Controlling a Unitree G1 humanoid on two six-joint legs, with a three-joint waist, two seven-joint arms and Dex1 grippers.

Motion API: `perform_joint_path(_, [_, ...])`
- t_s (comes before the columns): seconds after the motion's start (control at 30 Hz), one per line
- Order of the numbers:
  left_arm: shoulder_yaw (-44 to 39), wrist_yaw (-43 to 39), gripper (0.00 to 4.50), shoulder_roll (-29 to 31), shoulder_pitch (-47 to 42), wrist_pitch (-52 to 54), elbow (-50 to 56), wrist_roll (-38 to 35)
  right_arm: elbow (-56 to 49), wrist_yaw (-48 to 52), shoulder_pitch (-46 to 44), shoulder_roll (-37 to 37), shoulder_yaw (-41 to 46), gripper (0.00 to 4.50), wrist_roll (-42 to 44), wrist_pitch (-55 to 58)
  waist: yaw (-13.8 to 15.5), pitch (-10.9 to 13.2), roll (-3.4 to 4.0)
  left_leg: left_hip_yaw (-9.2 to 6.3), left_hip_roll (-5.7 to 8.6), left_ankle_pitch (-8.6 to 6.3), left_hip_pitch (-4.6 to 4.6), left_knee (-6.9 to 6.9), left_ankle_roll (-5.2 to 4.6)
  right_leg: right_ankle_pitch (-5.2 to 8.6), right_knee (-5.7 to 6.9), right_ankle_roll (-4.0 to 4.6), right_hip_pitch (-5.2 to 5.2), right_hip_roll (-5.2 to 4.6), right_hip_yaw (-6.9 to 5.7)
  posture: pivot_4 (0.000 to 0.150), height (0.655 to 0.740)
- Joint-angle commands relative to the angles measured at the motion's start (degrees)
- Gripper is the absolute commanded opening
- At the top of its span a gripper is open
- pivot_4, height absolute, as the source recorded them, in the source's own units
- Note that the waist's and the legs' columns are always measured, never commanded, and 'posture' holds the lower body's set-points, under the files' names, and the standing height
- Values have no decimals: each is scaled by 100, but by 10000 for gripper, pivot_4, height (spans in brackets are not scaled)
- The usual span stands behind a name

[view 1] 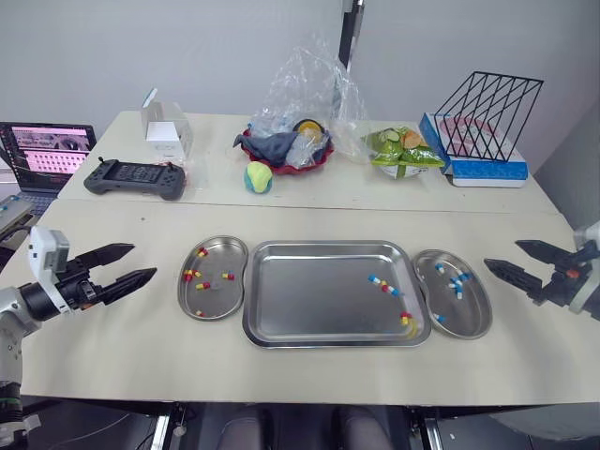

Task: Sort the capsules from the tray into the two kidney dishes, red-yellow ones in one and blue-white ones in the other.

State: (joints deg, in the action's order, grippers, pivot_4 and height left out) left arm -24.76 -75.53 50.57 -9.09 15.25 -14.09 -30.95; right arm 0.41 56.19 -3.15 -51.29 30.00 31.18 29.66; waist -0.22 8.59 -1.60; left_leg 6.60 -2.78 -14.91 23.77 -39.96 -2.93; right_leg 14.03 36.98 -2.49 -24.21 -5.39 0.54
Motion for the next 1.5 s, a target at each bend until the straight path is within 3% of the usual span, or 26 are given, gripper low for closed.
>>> perform_joint_path(0.03, [205, -443, 44752, 340, -91, 126, 417, -110, -743, -204, 75, 80, 205, 45000, 343, 258, -1, 0, 0, 0, -1, 0, 0, 0, 0, 0, 0, 0, 0, 1, 0, 1500, 7204])
perform_joint_path(0.3, [235, -815, 44752, 494, -18, 69, 355, -99, -1991, -539, 338, -5, -125, 45000, 750, 1097, -4, 0, 0, -1, -3, 0, 0, 6, 0, 2, -2, 4, -3, 5, -1, 1500, 7204])
perform_joint_path(0.6, [-83, -747, 44752, 419, 434, 213, 903, -377, -2600, -744, -546, -259, -1409, 45000, 453, 1415, -43, 1, -1, -2, -5, 0, 1, 11, 0, 4, -9, 7, -8, 4, -2, 1500, 7204])
perform_joint_path(0.7, [-247, -973, 44752, 452, 1260, 232, 1504, -424, -2468, -1313, -1112, 148, -2498, 45000, -317, 1234, -87, 0, -4, 0, -6, -1, 2, 12, 0, 5, -9, 9, -9, 2, -2, 1500, 7204])
perform_joint_path(0.8, [-473, -714, 44752, 342, 1292, 313, 1651, -635, -2298, -1715, -1361, 537, -3169, 45000, -817, 1287, -58, 1, -5, 2, -8, 2, 2, 14, 5, 8, -3, 16, -17, 3, -4, 1500, 7204])
perform_joint_path(1.1, [-648, -272, 44752, 229, 1263, 429, 2093, -897, -1352, -1516, -2009, 797, -3794, 45000, -1027, 1886, 33, 2, -8, -3, -3, 3, 4, 8, 6, 10, 1, 18, -11, 0, -13, 1500, 7204])
perform_joint_path(1.4, [-706, -163, 44752, 251, 1401, 472, 2309, -924, -1078, -1484, -2302, 959, -3888, 45000, -1074, 2220, -38, 2, -7, -2, -7, 4, 4, 14, 7, 10, 1, 20, -14, 7, -12, 1500, 7204])
perform_joint_path(1.43, [-690, -147, 45000, 256, 1387, 455, 2307, -909, -1084, -1466, -2313, 956, -3929, 39680, -1111, 2213, -38, 2, -8, -2, -6, 4, 4, 14, 7, 10, 1, 20, -14, 6, -12, 1500, 7204])
perform_joint_path(1.5, [-659, -102, 45000, 262, 1326, 450, 2295, -902, -1088, -1454, -2349, 951, -4014, 33305, -1176, 2225, -38, 2, -7, -1, -6, 4, 4, 13, 7, 10, 1, 20, -14, 6, -12, 1500, 7204])
